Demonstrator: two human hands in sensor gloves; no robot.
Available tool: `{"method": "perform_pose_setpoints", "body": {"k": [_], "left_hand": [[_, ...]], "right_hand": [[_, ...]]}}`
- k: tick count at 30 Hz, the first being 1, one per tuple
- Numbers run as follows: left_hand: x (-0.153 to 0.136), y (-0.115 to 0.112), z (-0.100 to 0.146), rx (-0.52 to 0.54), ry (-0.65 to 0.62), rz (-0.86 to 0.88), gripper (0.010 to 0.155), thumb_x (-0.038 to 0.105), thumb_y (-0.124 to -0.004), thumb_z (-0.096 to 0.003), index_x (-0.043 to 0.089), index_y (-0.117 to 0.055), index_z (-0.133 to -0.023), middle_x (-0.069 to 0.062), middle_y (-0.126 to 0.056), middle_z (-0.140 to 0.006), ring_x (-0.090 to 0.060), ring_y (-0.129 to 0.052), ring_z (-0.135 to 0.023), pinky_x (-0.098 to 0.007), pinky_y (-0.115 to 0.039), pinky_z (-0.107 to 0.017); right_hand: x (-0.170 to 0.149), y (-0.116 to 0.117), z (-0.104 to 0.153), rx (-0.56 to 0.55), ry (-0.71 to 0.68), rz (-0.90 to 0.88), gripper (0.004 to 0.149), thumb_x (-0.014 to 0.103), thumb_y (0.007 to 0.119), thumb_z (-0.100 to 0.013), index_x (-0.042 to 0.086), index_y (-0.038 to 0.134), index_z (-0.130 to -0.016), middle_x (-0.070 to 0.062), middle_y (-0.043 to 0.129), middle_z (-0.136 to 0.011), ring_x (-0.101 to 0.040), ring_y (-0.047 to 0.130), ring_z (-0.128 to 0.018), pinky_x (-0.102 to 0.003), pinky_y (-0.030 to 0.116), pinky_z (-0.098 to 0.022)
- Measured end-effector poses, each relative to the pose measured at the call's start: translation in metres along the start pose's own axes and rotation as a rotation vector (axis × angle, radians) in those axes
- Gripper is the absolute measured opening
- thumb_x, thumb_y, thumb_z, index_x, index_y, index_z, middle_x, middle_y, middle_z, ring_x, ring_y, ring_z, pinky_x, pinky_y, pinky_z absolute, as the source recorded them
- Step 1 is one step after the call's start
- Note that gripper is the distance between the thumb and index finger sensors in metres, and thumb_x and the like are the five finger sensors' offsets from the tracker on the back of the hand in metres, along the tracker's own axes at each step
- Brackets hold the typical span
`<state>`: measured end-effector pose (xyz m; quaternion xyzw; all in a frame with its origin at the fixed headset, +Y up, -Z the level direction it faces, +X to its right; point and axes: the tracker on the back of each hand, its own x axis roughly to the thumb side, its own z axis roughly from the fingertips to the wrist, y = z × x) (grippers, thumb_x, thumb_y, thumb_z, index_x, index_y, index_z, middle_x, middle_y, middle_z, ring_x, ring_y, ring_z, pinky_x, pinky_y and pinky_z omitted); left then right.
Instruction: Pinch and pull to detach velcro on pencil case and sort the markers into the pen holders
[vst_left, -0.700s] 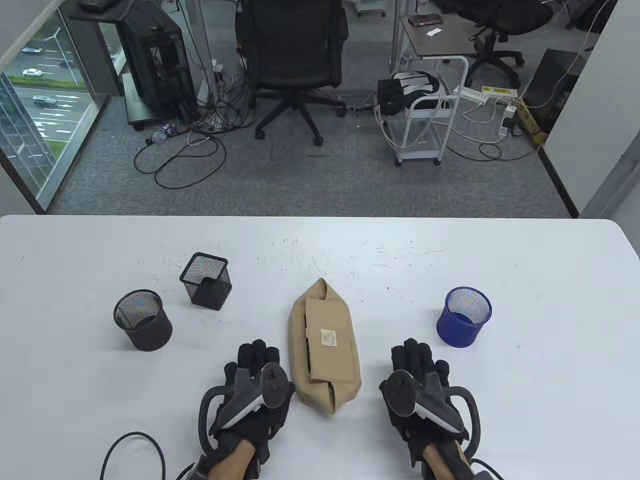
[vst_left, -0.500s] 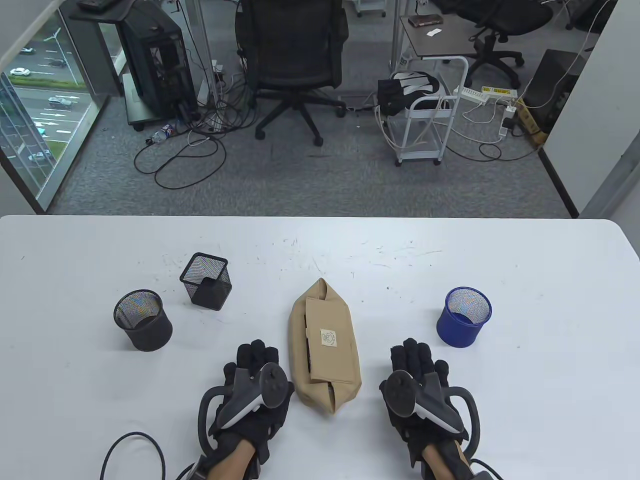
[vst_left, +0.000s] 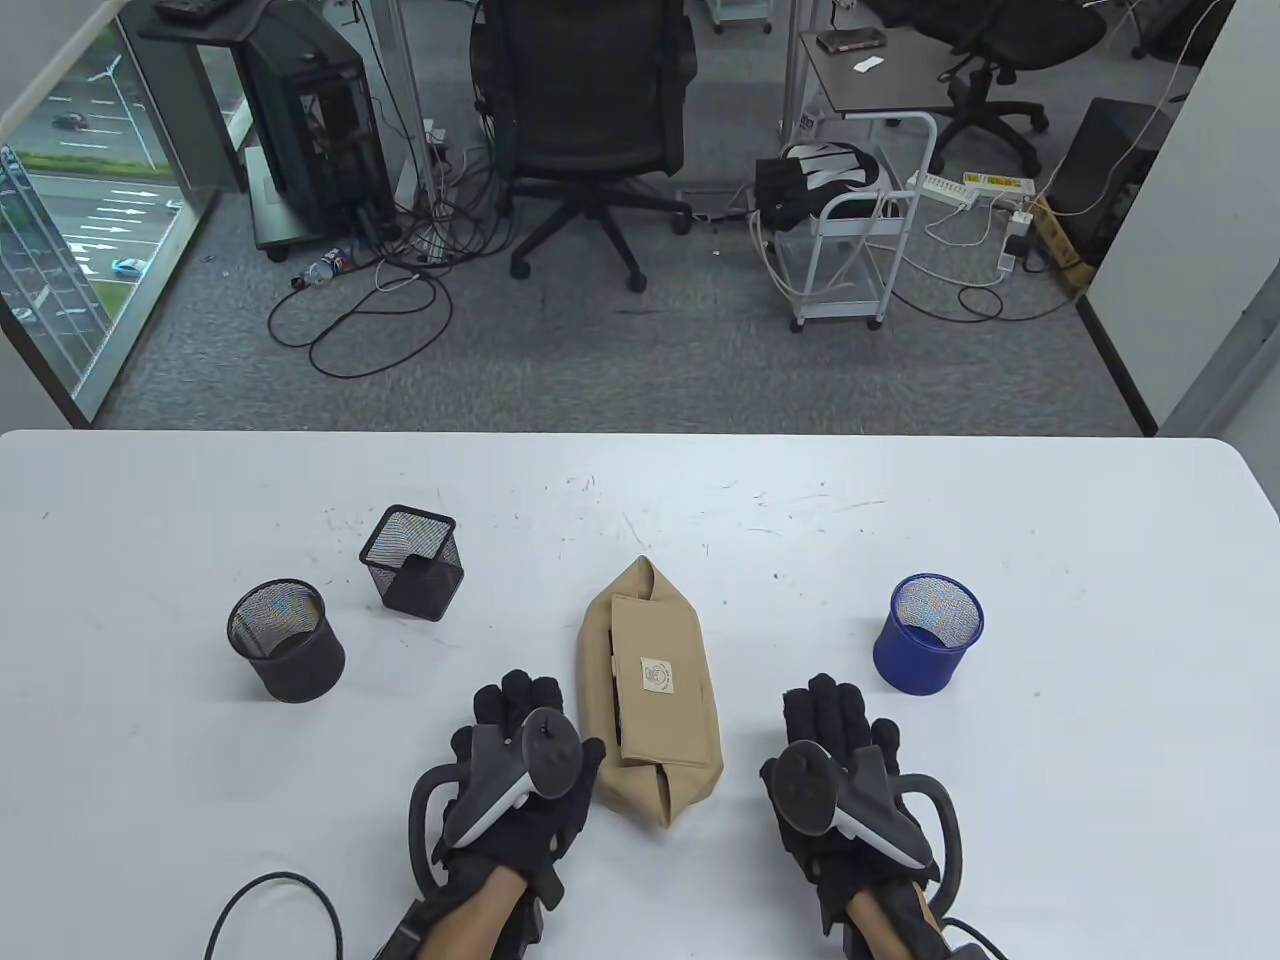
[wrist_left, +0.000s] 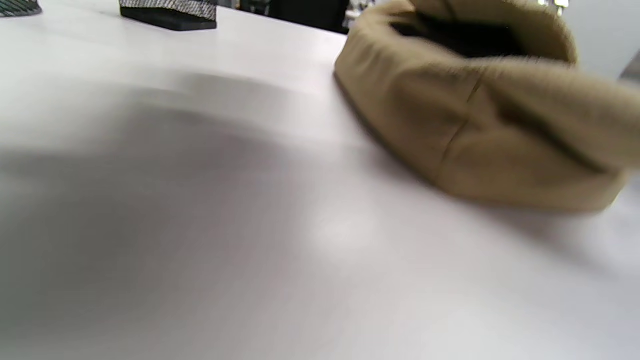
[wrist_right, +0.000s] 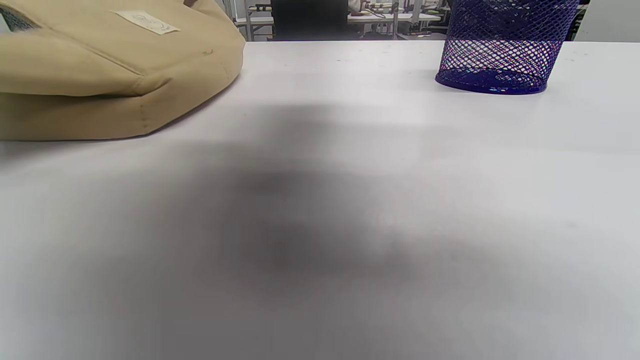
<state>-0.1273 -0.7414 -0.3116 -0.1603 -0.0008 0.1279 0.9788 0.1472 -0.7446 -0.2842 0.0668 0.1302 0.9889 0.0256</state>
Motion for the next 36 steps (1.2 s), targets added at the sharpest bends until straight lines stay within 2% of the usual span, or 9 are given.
{"method": "perform_pose_setpoints", "body": {"k": [2,6,12,16,19,24,28,31,36], "left_hand": [[0.008,0.006,-0.009,0.001,0.025,0.057,0.095,0.072,-0.032,-0.0485,0.014,-0.018,-0.122,-0.019,-0.022,-0.132,-0.052,-0.037,-0.117,-0.066,-0.045,-0.079],[0.027,0.011,-0.038,-0.02,0.14,0.12,0.108,0.082,-0.057,-0.047,0.01,-0.029,-0.122,-0.023,-0.036,-0.13,-0.055,-0.041,-0.114,-0.066,-0.052,-0.078],[0.038,-0.005,-0.078,-0.232,0.355,0.122,0.116,0.072,-0.082,-0.0421,0.0,-0.035,-0.119,-0.034,-0.035,-0.126,-0.063,-0.025,-0.108,-0.069,-0.045,-0.077],[0.044,-0.006,-0.085,-0.235,0.404,0.152,0.112,0.064,-0.088,-0.0409,-0.001,-0.038,-0.118,-0.036,-0.033,-0.124,-0.066,-0.025,-0.107,-0.071,-0.047,-0.076],[0.046,-0.005,-0.085,-0.189,0.436,0.178,0.107,0.058,-0.092,-0.0391,0.0,-0.046,-0.116,-0.037,-0.039,-0.122,-0.073,-0.045,-0.102,-0.072,-0.066,-0.069],[0.049,-0.002,-0.082,-0.124,0.522,0.203,0.098,0.052,-0.096,-0.0374,0.003,-0.055,-0.112,-0.035,-0.051,-0.119,-0.066,-0.058,-0.101,-0.069,-0.081,-0.061],[0.049,0.001,-0.075,-0.06,0.495,0.24,0.087,0.049,-0.097,-0.0385,0.008,-0.061,-0.107,-0.031,-0.065,-0.114,-0.058,-0.07,-0.098,-0.062,-0.088,-0.057],[0.044,0.009,-0.064,0.007,0.4,0.294,0.078,0.044,-0.098,-0.0395,0.014,-0.065,-0.104,-0.022,-0.085,-0.102,-0.039,-0.101,-0.081,-0.05,-0.097,-0.049],[0.019,0.007,-0.044,-0.001,0.26,0.586,0.082,0.04,-0.099,-0.0409,0.011,-0.062,-0.108,-0.011,-0.097,-0.089,-0.031,-0.109,-0.071,-0.043,-0.1,-0.043]], "right_hand": [[-0.001,0.0,0.0,-0.002,0.0,-0.002,0.072,0.044,0.049,-0.055,0.009,0.022,-0.112,-0.02,0.018,-0.118,-0.043,0.021,-0.106,-0.063,0.027,-0.068],[-0.001,0.0,0.0,0.007,-0.003,-0.004,0.072,0.044,0.049,-0.055,0.009,0.022,-0.112,-0.02,0.018,-0.118,-0.043,0.021,-0.106,-0.064,0.027,-0.068],[-0.001,0.002,-0.001,0.026,-0.002,-0.003,0.072,0.044,0.049,-0.055,0.009,0.023,-0.112,-0.02,0.018,-0.118,-0.043,0.021,-0.106,-0.064,0.027,-0.068],[-0.003,0.004,-0.003,0.041,0.003,-0.009,0.072,0.044,0.049,-0.055,0.009,0.023,-0.112,-0.02,0.018,-0.118,-0.043,0.02,-0.106,-0.064,0.027,-0.068],[-0.003,0.004,-0.004,0.044,0.005,-0.006,0.071,0.044,0.049,-0.055,0.01,0.023,-0.112,-0.019,0.018,-0.118,-0.042,0.021,-0.106,-0.064,0.027,-0.068],[0.0,0.004,-0.003,0.038,0.008,0.013,0.071,0.043,0.049,-0.055,0.01,0.023,-0.112,-0.018,0.018,-0.118,-0.042,0.02,-0.106,-0.063,0.027,-0.068],[0.002,0.004,-0.002,0.037,0.007,0.016,0.071,0.043,0.049,-0.055,0.01,0.023,-0.112,-0.019,0.017,-0.118,-0.042,0.02,-0.106,-0.063,0.027,-0.068],[0.001,0.004,-0.002,0.03,0.008,0.014,0.071,0.043,0.049,-0.055,0.01,0.022,-0.112,-0.019,0.017,-0.118,-0.042,0.02,-0.106,-0.063,0.027,-0.068],[0.0,-0.005,0.001,-0.001,0.019,0.009,0.071,0.043,0.049,-0.056,0.01,0.023,-0.112,-0.018,0.018,-0.119,-0.042,0.021,-0.106,-0.063,0.027,-0.069]]}}
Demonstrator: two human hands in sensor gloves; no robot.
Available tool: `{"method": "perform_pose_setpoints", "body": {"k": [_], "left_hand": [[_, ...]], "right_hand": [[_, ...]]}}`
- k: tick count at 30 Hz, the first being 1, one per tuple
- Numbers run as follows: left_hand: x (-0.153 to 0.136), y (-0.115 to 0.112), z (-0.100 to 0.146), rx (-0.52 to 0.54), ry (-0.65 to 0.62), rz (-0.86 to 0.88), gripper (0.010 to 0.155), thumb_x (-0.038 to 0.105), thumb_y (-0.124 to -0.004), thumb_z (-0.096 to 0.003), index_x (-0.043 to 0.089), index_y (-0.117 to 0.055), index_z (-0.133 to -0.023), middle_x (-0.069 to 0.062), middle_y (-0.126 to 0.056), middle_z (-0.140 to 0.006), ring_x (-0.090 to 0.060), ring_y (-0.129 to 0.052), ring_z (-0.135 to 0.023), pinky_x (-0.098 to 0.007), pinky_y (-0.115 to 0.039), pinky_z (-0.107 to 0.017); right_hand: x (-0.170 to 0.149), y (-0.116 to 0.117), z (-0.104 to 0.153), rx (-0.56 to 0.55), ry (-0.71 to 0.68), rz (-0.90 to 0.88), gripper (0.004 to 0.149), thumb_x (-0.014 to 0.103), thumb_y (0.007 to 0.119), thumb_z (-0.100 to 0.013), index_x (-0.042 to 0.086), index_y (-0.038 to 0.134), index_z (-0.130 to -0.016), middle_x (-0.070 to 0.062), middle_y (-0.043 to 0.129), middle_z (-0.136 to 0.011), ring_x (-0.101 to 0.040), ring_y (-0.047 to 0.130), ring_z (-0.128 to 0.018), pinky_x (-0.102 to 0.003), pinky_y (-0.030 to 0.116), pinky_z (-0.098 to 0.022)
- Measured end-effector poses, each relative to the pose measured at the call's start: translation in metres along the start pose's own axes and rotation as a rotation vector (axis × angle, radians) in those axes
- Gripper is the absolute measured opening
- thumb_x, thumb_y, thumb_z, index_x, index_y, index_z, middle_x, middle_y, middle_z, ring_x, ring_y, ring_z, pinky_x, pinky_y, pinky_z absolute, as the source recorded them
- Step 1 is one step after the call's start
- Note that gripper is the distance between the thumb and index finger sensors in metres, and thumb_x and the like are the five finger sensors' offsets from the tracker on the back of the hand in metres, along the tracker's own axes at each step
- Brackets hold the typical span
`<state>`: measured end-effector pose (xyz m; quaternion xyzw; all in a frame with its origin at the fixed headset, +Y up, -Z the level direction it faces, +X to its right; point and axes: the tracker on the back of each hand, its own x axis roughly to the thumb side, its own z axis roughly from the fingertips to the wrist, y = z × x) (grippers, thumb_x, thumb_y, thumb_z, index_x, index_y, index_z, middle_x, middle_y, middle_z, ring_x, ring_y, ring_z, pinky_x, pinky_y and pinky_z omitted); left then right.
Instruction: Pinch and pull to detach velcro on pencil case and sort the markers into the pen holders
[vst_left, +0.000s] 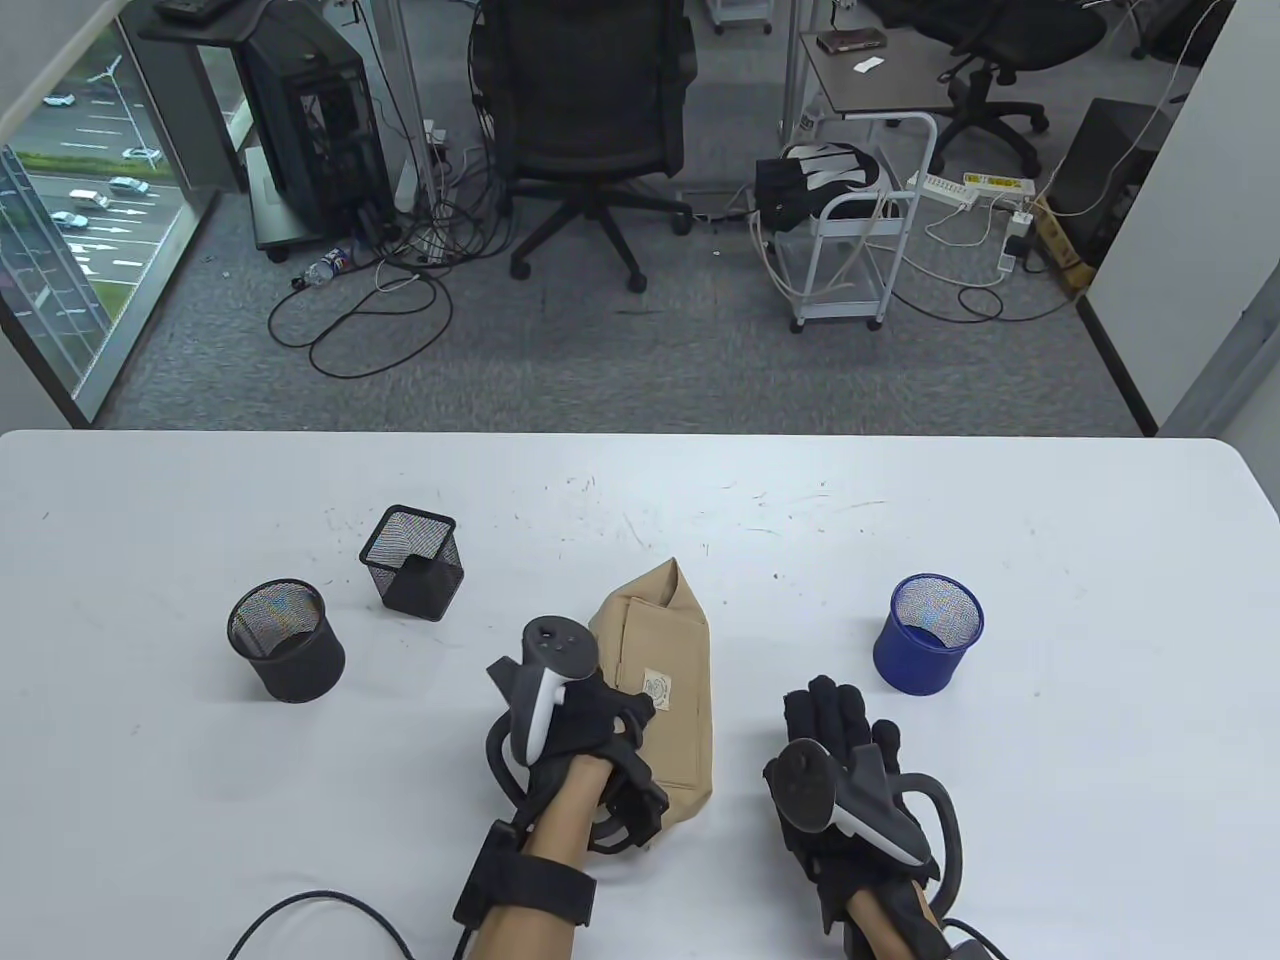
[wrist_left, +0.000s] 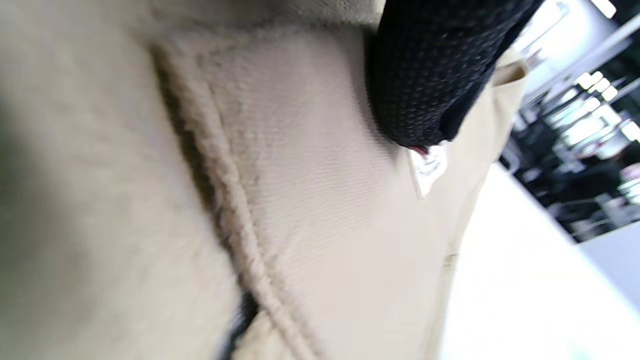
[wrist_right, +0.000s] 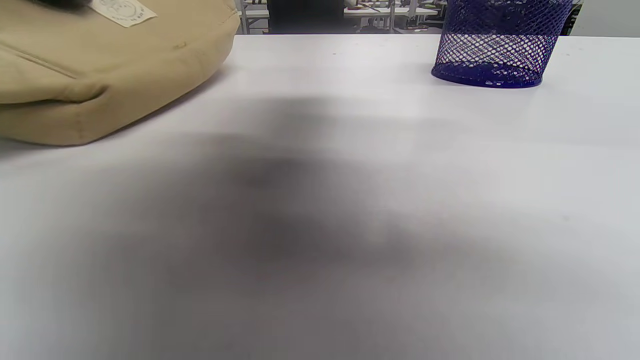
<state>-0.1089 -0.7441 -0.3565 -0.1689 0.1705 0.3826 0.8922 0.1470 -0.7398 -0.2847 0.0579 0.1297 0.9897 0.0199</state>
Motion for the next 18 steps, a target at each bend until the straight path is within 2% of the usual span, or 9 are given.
{"method": "perform_pose_setpoints", "body": {"k": [1,2,5,8,11,14,16,18], "left_hand": [[-0.005,0.001,0.002,-0.004,-0.028,0.025,0.089,0.04,-0.099,-0.0409,0.007,-0.056,-0.112,-0.011,-0.097,-0.089,-0.03,-0.109,-0.069,-0.042,-0.101,-0.042],[-0.012,0.001,0.007,-0.017,-0.055,0.082,0.089,0.04,-0.099,-0.041,0.007,-0.056,-0.112,-0.01,-0.097,-0.089,-0.03,-0.109,-0.07,-0.042,-0.1,-0.043],[-0.027,-0.002,0.017,-0.038,-0.12,0.23,0.081,0.04,-0.097,-0.0424,0.011,-0.063,-0.11,-0.011,-0.098,-0.09,-0.031,-0.109,-0.07,-0.043,-0.1,-0.042],[-0.037,-0.005,0.021,-0.081,-0.158,0.335,0.073,0.04,-0.094,-0.0444,0.014,-0.068,-0.108,-0.011,-0.097,-0.092,-0.033,-0.107,-0.072,-0.045,-0.098,-0.044],[-0.04,-0.005,0.025,-0.122,-0.162,0.349,0.07,0.037,-0.091,-0.0468,0.013,-0.068,-0.108,-0.014,-0.095,-0.094,-0.036,-0.105,-0.075,-0.048,-0.097,-0.045],[-0.042,-0.007,0.026,-0.165,-0.165,0.438,0.068,0.036,-0.089,-0.0476,0.014,-0.067,-0.108,-0.013,-0.094,-0.096,-0.035,-0.104,-0.076,-0.047,-0.096,-0.045],[-0.044,-0.008,0.026,-0.196,-0.17,0.507,0.069,0.037,-0.091,-0.0469,0.015,-0.068,-0.108,-0.011,-0.095,-0.096,-0.034,-0.105,-0.076,-0.047,-0.097,-0.046],[-0.048,-0.01,0.024,-0.271,-0.187,0.607,0.069,0.037,-0.094,-0.0457,0.018,-0.068,-0.107,-0.009,-0.095,-0.096,-0.032,-0.105,-0.077,-0.045,-0.098,-0.046]], "right_hand": [[0.001,-0.003,0.001,-0.012,0.006,0.013,0.07,0.043,0.049,-0.056,0.01,0.027,-0.113,-0.018,0.022,-0.12,-0.042,0.023,-0.107,-0.063,0.029,-0.069],[0.002,-0.008,0.001,-0.017,0.01,0.026,0.069,0.043,0.049,-0.056,0.01,0.03,-0.113,-0.018,0.025,-0.12,-0.042,0.025,-0.107,-0.063,0.031,-0.069],[0.008,-0.021,0.004,-0.048,-0.01,0.021,0.071,0.046,0.052,-0.056,0.009,0.035,-0.113,-0.02,0.032,-0.121,-0.044,0.033,-0.108,-0.065,0.042,-0.07],[0.02,-0.036,0.008,-0.095,-0.053,-0.015,0.078,0.054,0.064,-0.053,0.008,0.043,-0.112,-0.021,0.045,-0.12,-0.045,0.048,-0.107,-0.062,0.058,-0.069],[0.036,-0.049,0.01,-0.126,-0.107,-0.07,0.082,0.059,0.072,-0.049,0.007,0.053,-0.11,-0.022,0.057,-0.116,-0.047,0.064,-0.103,-0.058,0.072,-0.063],[0.056,-0.061,0.005,-0.104,-0.16,-0.138,0.084,0.061,0.078,-0.046,0.006,0.059,-0.107,-0.024,0.065,-0.112,-0.047,0.073,-0.096,-0.054,0.079,-0.058],[0.068,-0.065,0.001,-0.079,-0.178,-0.167,0.088,0.063,0.08,-0.043,0.005,0.059,-0.107,-0.025,0.065,-0.111,-0.048,0.074,-0.095,-0.054,0.08,-0.057],[0.081,-0.068,-0.003,-0.043,-0.177,-0.184,0.096,0.066,0.082,-0.04,0.003,0.056,-0.108,-0.027,0.061,-0.112,-0.052,0.071,-0.095,-0.056,0.08,-0.056]]}}
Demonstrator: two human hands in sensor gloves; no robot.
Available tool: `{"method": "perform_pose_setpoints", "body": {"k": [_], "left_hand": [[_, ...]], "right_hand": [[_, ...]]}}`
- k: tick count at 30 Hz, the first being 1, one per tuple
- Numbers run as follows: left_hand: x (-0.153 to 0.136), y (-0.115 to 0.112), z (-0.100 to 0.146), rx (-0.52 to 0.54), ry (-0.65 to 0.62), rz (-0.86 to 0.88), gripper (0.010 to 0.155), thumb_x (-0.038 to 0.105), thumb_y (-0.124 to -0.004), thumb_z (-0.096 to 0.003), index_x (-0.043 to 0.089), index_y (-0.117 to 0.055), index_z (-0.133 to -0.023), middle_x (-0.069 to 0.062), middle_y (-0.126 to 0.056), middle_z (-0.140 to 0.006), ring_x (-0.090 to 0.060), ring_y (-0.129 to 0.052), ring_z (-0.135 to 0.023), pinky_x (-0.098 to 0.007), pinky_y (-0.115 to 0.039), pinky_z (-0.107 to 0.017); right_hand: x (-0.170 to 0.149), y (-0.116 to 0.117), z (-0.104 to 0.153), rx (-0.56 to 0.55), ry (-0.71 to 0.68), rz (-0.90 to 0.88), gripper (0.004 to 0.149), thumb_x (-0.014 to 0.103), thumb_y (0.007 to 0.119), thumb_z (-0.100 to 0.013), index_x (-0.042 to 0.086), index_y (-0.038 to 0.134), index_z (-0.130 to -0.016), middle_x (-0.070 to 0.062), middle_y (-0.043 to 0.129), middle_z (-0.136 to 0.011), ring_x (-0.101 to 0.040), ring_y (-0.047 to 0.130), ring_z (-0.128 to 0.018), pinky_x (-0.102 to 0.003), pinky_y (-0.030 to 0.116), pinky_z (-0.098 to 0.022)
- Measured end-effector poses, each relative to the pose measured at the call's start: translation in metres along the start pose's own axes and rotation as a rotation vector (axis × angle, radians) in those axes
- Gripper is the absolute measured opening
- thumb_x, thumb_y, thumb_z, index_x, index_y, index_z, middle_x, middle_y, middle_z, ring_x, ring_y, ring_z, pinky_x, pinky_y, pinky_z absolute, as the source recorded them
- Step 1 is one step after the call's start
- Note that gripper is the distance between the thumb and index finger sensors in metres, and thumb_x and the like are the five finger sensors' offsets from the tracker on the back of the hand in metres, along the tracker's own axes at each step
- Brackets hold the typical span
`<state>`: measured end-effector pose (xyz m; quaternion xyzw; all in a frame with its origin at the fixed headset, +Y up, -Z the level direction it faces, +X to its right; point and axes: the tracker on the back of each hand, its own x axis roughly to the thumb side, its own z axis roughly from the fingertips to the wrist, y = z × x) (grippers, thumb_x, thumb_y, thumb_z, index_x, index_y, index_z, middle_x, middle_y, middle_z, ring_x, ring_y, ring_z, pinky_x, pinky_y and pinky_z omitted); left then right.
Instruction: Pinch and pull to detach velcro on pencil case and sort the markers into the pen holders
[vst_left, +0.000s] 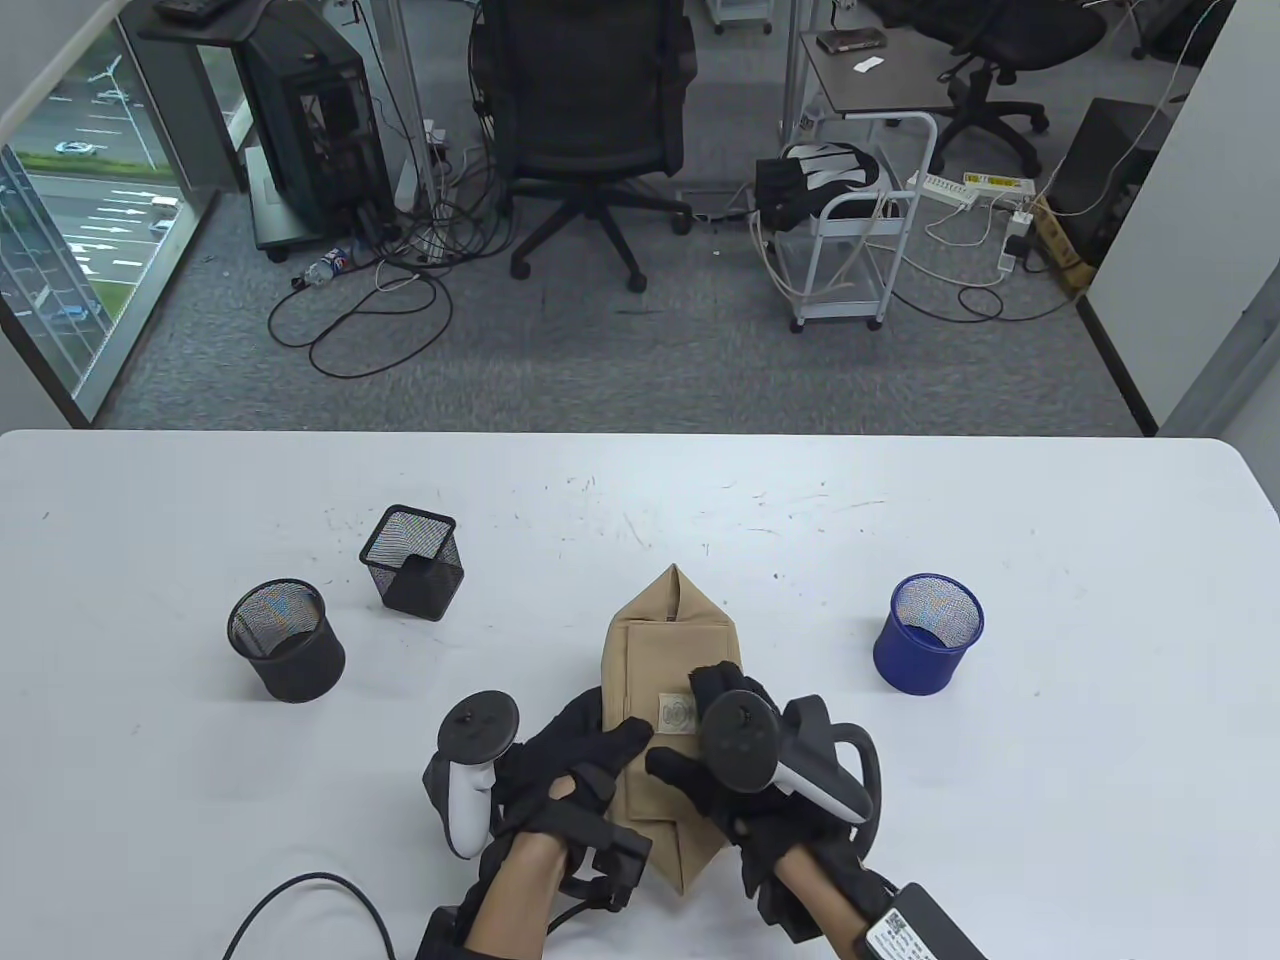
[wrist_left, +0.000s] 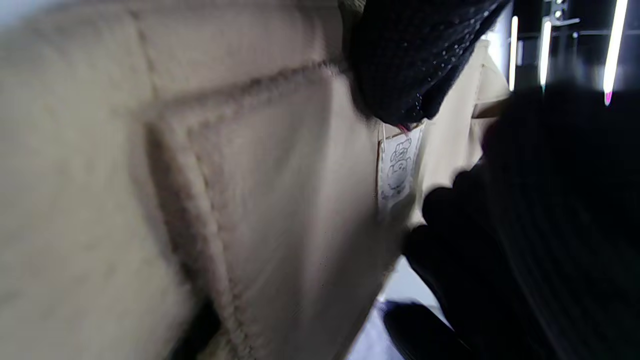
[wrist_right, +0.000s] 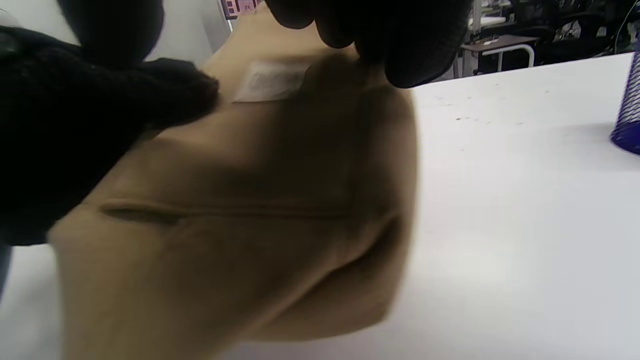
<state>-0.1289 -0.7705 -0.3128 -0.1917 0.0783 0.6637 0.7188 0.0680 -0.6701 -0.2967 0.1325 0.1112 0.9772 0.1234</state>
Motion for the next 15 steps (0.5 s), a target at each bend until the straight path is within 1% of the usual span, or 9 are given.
{"method": "perform_pose_setpoints", "body": {"k": [1,2,4,7,10,12,15], "left_hand": [[-0.002,0.001,0.0,-0.005,0.014,0.043,0.069,0.036,-0.096,-0.0451,0.018,-0.069,-0.107,-0.008,-0.096,-0.095,-0.031,-0.105,-0.076,-0.045,-0.098,-0.046],[-0.004,0.003,-0.001,-0.007,0.001,0.056,0.069,0.037,-0.097,-0.0442,0.02,-0.07,-0.106,-0.007,-0.097,-0.094,-0.029,-0.106,-0.076,-0.043,-0.099,-0.045],[-0.007,0.008,-0.001,-0.01,0.011,0.099,0.069,0.037,-0.098,-0.0432,0.021,-0.071,-0.105,-0.005,-0.098,-0.092,-0.027,-0.108,-0.074,-0.042,-0.1,-0.045],[-0.01,0.012,-0.004,-0.073,0.005,0.199,0.067,0.038,-0.096,-0.0442,0.021,-0.072,-0.105,-0.004,-0.098,-0.093,-0.027,-0.107,-0.074,-0.041,-0.1,-0.044],[-0.011,0.012,-0.005,-0.092,-0.005,0.216,0.066,0.038,-0.093,-0.0465,0.02,-0.071,-0.105,-0.005,-0.098,-0.094,-0.028,-0.107,-0.075,-0.04,-0.1,-0.044],[-0.013,0.013,-0.006,-0.09,-0.005,0.22,0.065,0.037,-0.092,-0.0471,0.018,-0.071,-0.105,-0.006,-0.098,-0.094,-0.028,-0.107,-0.074,-0.039,-0.101,-0.044],[-0.015,0.015,-0.007,-0.084,-0.003,0.234,0.064,0.036,-0.092,-0.0475,0.018,-0.071,-0.105,-0.005,-0.098,-0.094,-0.028,-0.107,-0.074,-0.039,-0.101,-0.044]], "right_hand": [[0.004,-0.001,-0.003,0.012,0.008,0.007,0.099,0.067,0.082,-0.039,0.002,0.054,-0.108,-0.029,0.059,-0.112,-0.053,0.069,-0.096,-0.057,0.08,-0.056],[0.008,-0.001,-0.006,0.024,0.018,0.002,0.102,0.068,0.083,-0.038,0.001,0.052,-0.109,-0.03,0.057,-0.113,-0.054,0.068,-0.096,-0.058,0.079,-0.057],[0.013,-0.002,-0.011,0.035,0.012,-0.008,0.104,0.068,0.084,-0.037,0.0,0.051,-0.109,-0.031,0.056,-0.113,-0.056,0.067,-0.096,-0.059,0.078,-0.057],[0.017,-0.002,-0.016,0.053,0.013,0.005,0.108,0.068,0.087,-0.034,0.0,0.05,-0.109,-0.032,0.054,-0.113,-0.056,0.065,-0.096,-0.06,0.077,-0.057],[0.02,0.003,-0.02,0.056,0.03,0.044,0.109,0.068,0.089,-0.033,-0.001,0.049,-0.109,-0.033,0.053,-0.113,-0.056,0.065,-0.096,-0.06,0.077,-0.057],[0.02,0.004,-0.023,0.069,0.029,0.033,0.108,0.065,0.09,-0.034,-0.001,0.049,-0.109,-0.033,0.053,-0.113,-0.056,0.066,-0.096,-0.06,0.078,-0.056],[0.016,0.003,-0.027,0.102,0.036,-0.052,0.101,0.056,0.093,-0.039,-0.001,0.048,-0.109,-0.035,0.052,-0.112,-0.057,0.066,-0.095,-0.059,0.079,-0.056]]}}
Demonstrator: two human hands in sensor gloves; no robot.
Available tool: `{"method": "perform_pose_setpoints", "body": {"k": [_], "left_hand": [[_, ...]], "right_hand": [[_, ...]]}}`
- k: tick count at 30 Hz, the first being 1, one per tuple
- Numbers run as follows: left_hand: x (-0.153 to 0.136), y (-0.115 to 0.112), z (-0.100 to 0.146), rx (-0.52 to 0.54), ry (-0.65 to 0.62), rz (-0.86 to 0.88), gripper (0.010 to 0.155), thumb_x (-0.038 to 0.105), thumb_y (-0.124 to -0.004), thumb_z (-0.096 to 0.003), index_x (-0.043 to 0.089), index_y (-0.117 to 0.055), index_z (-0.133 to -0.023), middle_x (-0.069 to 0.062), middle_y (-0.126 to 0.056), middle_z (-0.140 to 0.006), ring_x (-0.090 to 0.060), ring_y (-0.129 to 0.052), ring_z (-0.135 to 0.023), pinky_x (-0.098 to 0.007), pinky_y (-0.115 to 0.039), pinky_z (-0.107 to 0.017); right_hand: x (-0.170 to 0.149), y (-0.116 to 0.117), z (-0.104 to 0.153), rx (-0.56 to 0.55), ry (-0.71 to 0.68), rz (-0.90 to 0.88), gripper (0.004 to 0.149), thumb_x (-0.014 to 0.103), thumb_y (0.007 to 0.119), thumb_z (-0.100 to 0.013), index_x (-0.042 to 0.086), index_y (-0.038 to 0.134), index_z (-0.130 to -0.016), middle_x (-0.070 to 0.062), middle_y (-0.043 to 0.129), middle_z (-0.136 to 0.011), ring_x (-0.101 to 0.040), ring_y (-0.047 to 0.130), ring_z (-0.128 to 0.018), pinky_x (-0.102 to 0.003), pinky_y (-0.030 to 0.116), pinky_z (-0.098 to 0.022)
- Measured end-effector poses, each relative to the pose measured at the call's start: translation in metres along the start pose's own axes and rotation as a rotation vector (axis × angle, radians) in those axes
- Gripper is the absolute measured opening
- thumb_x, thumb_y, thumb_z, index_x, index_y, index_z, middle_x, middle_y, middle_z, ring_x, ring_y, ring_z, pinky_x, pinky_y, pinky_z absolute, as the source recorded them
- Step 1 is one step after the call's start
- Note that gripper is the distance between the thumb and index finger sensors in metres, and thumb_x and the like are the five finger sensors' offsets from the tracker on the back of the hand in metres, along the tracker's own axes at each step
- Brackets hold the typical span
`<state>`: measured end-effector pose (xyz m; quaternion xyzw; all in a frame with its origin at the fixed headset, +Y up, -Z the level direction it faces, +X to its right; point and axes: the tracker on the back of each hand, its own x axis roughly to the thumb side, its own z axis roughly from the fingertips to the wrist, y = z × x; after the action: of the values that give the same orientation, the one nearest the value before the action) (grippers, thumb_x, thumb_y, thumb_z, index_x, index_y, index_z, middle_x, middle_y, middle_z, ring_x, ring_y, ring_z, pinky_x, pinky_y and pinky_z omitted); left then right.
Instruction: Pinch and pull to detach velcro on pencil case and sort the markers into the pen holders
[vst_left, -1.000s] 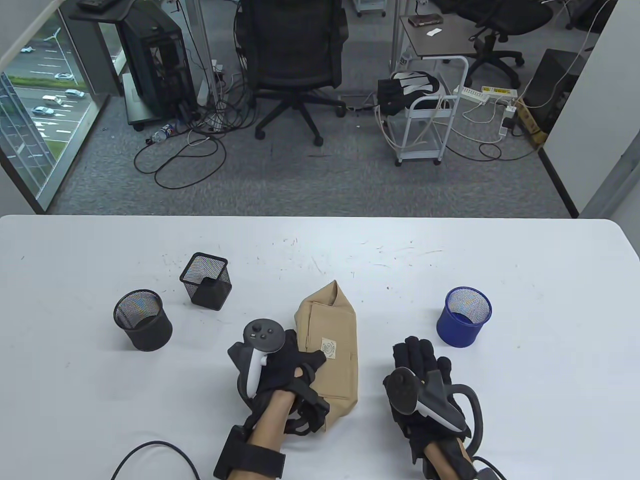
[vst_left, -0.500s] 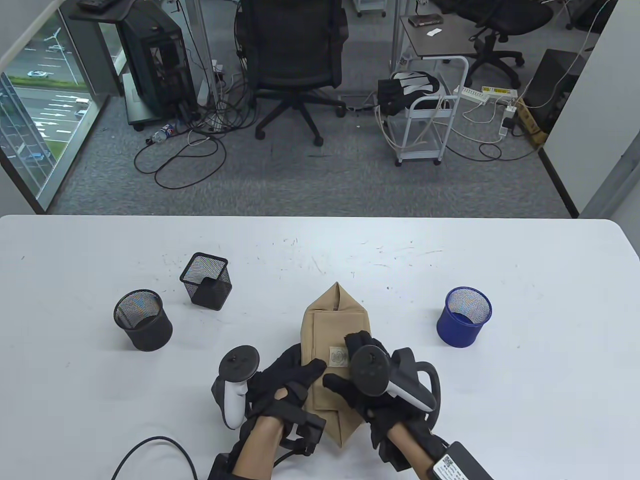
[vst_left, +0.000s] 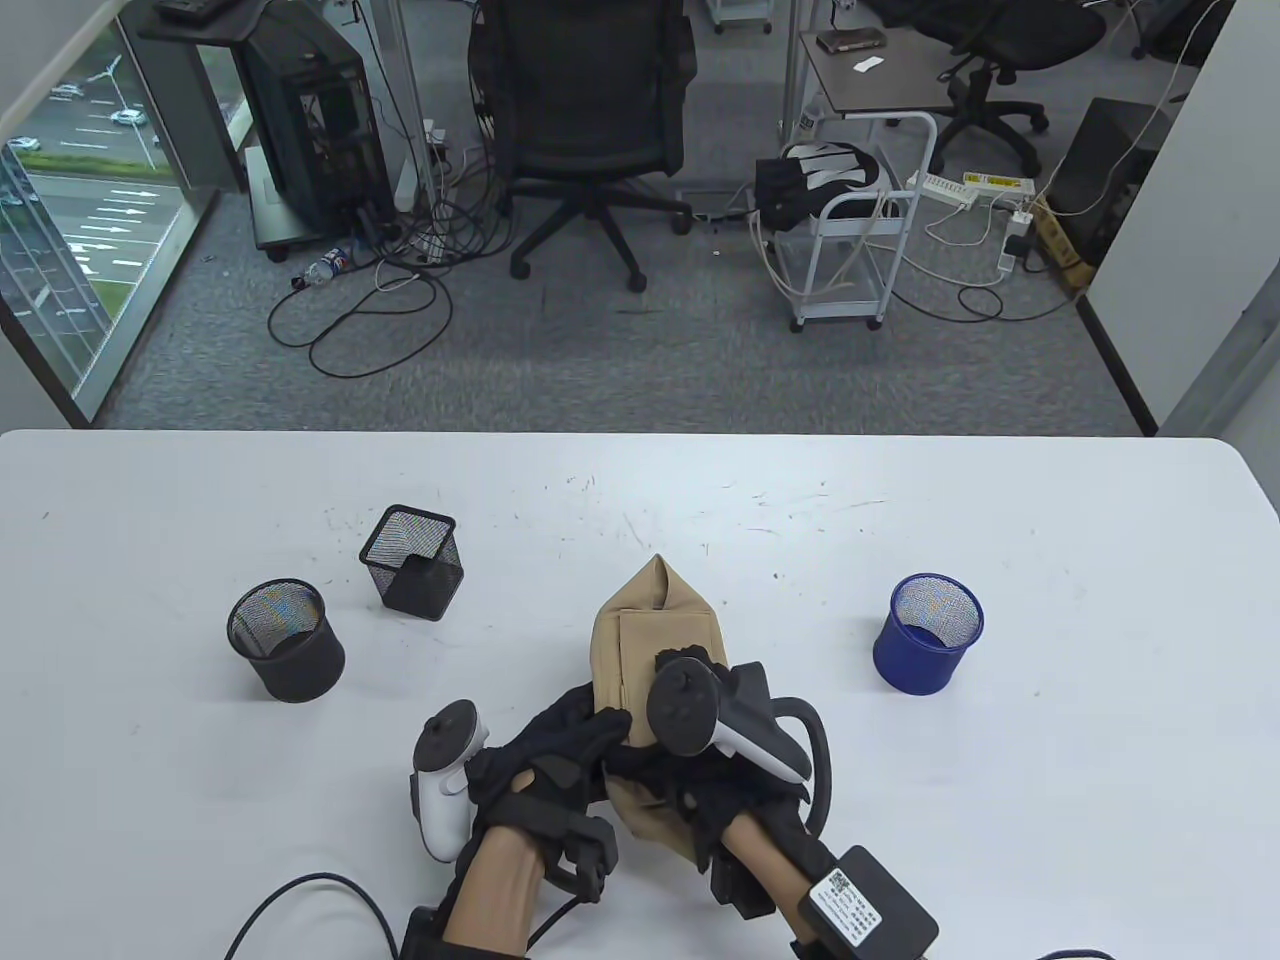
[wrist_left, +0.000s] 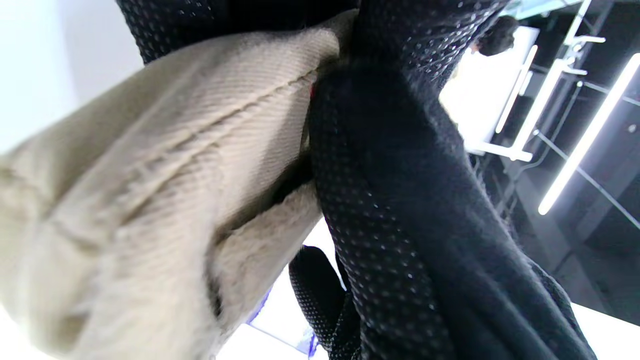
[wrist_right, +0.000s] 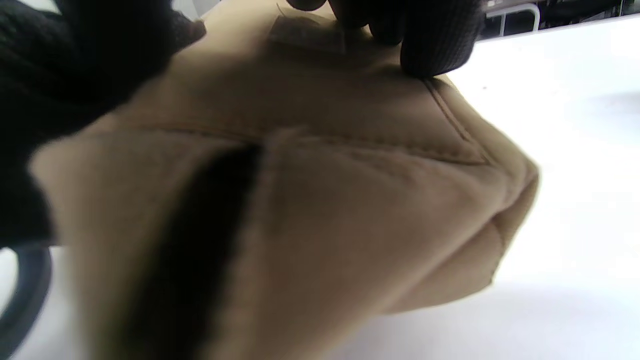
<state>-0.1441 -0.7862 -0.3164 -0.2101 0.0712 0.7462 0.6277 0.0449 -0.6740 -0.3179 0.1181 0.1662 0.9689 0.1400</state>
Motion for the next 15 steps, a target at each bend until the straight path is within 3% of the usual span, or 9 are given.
{"method": "perform_pose_setpoints", "body": {"k": [2,5,7,10,12,15], "left_hand": [[0.001,0.0,-0.001,0.021,-0.006,-0.023,0.064,0.035,-0.093,-0.0474,0.018,-0.072,-0.105,-0.005,-0.098,-0.094,-0.027,-0.108,-0.073,-0.038,-0.101,-0.043],[0.003,0.002,0.0,0.06,-0.023,-0.069,0.064,0.035,-0.093,-0.0475,0.017,-0.072,-0.104,-0.006,-0.099,-0.093,-0.027,-0.109,-0.072,-0.036,-0.102,-0.042],[0.003,0.003,0.001,0.053,-0.037,-0.049,0.064,0.035,-0.094,-0.0473,0.016,-0.073,-0.104,-0.006,-0.099,-0.093,-0.027,-0.109,-0.071,-0.036,-0.102,-0.041],[0.004,0.007,0.003,0.086,-0.032,-0.06,0.064,0.035,-0.094,-0.0468,0.014,-0.073,-0.103,-0.007,-0.1,-0.092,-0.027,-0.11,-0.07,-0.036,-0.102,-0.04],[0.003,0.01,0.003,0.1,-0.027,-0.035,0.064,0.034,-0.093,-0.0472,0.013,-0.073,-0.104,-0.008,-0.1,-0.092,-0.028,-0.11,-0.07,-0.036,-0.102,-0.04],[0.006,0.01,0.003,0.09,-0.035,-0.05,0.064,0.034,-0.093,-0.0475,0.013,-0.073,-0.104,-0.008,-0.1,-0.093,-0.027,-0.11,-0.07,-0.036,-0.102,-0.04]], "right_hand": [[0.001,0.0,-0.002,0.017,0.007,-0.03,0.095,0.05,0.093,-0.043,-0.003,0.048,-0.108,-0.037,0.052,-0.11,-0.058,0.067,-0.093,-0.058,0.08,-0.055],[0.001,0.001,-0.002,0.008,0.057,-0.124,0.07,0.028,0.083,-0.052,-0.002,0.051,-0.106,-0.037,0.059,-0.106,-0.055,0.075,-0.088,-0.053,0.086,-0.05],[-0.001,0.0,-0.001,-0.091,0.071,-0.119,0.054,0.016,0.074,-0.053,0.001,0.06,-0.103,-0.033,0.069,-0.101,-0.049,0.085,-0.082,-0.05,0.092,-0.043],[-0.015,-0.006,0.003,-0.147,0.042,-0.187,0.051,0.013,0.073,-0.052,0.001,0.064,-0.1,-0.032,0.078,-0.095,-0.046,0.094,-0.074,-0.047,0.095,-0.038],[-0.034,-0.017,0.008,-0.207,0.057,-0.296,0.051,0.012,0.073,-0.052,-0.001,0.064,-0.1,-0.032,0.081,-0.092,-0.045,0.097,-0.07,-0.045,0.096,-0.037],[-0.066,-0.028,0.013,-0.207,0.097,-0.526,0.051,0.013,0.073,-0.052,-0.001,0.064,-0.1,-0.032,0.082,-0.091,-0.045,0.098,-0.069,-0.045,0.096,-0.036]]}}
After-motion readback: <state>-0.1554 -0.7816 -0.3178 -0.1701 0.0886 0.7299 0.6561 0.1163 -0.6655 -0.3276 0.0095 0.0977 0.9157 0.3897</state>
